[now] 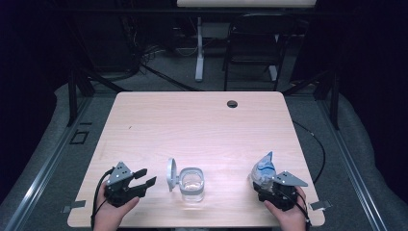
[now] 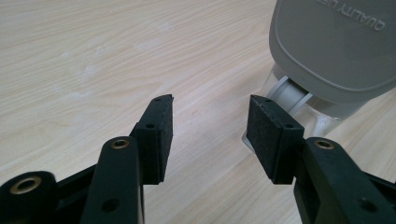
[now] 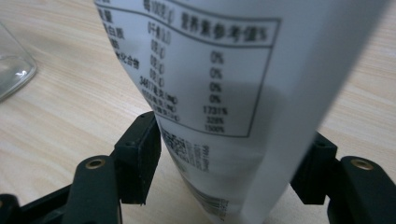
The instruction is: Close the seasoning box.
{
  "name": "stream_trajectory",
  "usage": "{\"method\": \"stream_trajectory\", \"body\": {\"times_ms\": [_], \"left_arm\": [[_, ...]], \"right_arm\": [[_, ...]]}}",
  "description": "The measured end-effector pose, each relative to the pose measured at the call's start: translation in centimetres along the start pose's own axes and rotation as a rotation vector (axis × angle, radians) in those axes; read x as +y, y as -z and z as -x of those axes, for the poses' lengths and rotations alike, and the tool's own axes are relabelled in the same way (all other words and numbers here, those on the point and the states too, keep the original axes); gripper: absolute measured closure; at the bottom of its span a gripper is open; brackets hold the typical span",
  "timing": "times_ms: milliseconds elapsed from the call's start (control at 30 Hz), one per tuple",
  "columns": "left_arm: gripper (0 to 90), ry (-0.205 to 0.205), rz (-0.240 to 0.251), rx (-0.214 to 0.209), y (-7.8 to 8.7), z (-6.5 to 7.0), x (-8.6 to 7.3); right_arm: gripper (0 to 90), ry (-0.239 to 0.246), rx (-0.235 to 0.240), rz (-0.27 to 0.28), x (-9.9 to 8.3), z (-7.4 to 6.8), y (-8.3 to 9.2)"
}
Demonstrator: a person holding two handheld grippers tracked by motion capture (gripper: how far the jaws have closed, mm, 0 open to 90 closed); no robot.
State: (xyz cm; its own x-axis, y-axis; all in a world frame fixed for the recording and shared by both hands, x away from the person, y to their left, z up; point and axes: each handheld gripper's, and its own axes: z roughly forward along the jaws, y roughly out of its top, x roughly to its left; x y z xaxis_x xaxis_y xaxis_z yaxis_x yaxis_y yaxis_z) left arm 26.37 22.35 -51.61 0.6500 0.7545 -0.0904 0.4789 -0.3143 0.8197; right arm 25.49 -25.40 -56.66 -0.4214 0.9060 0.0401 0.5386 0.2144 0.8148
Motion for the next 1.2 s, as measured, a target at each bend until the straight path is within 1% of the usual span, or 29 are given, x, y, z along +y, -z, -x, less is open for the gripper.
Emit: {"method": "stream_trajectory", "body": {"times_ms": [100,300,333,400,467,533,733,800,933,1200], "left_arm": [[51.6,0.000,0.000,0.000,0.00,-0.01,-0.01],[51.6,-0.003,-0.003,0.002,-0.01,-0.06,-0.03],[51.6,0.000,-0.001,0.002,-0.02,0.00,-0.03],[51.5,-0.003,-0.001,0.003,-0.03,0.04,-0.01],[51.5,-0.004,-0.002,0.003,-0.05,0.03,-0.02],[51.5,-0.001,-0.004,0.003,-0.08,0.01,-0.05],[51.5,-0.002,-0.005,0.006,-0.06,-0.08,-0.06],[51.5,-0.004,-0.005,0.006,-0.05,-0.10,-0.06],[51.6,0.000,-0.004,0.006,0.00,-0.11,-0.05],[51.6,0.002,0.003,0.008,0.13,-0.23,-0.03]], "right_arm": [[34.6,-0.018,-0.002,0.015,-0.10,-0.01,-0.28],[34.7,-0.019,0.003,0.035,-0.34,0.03,-0.54],[34.8,-0.021,0.003,0.048,-0.42,0.00,-0.75],[34.9,-0.014,0.002,0.045,-0.42,0.00,-0.79],[35.0,0.007,-0.003,0.032,-0.41,0.04,-0.74],[35.0,0.004,-0.001,0.038,-0.45,0.00,-0.80],[35.0,0.013,-0.009,0.030,-0.43,-0.04,-0.96],[35.0,0.009,-0.010,0.037,-0.45,-0.10,-1.04],[35.1,0.019,-0.021,0.031,-0.43,-0.18,-1.04],[36.0,0.016,-0.021,0.033,-0.39,-0.24,-1.11]]}}
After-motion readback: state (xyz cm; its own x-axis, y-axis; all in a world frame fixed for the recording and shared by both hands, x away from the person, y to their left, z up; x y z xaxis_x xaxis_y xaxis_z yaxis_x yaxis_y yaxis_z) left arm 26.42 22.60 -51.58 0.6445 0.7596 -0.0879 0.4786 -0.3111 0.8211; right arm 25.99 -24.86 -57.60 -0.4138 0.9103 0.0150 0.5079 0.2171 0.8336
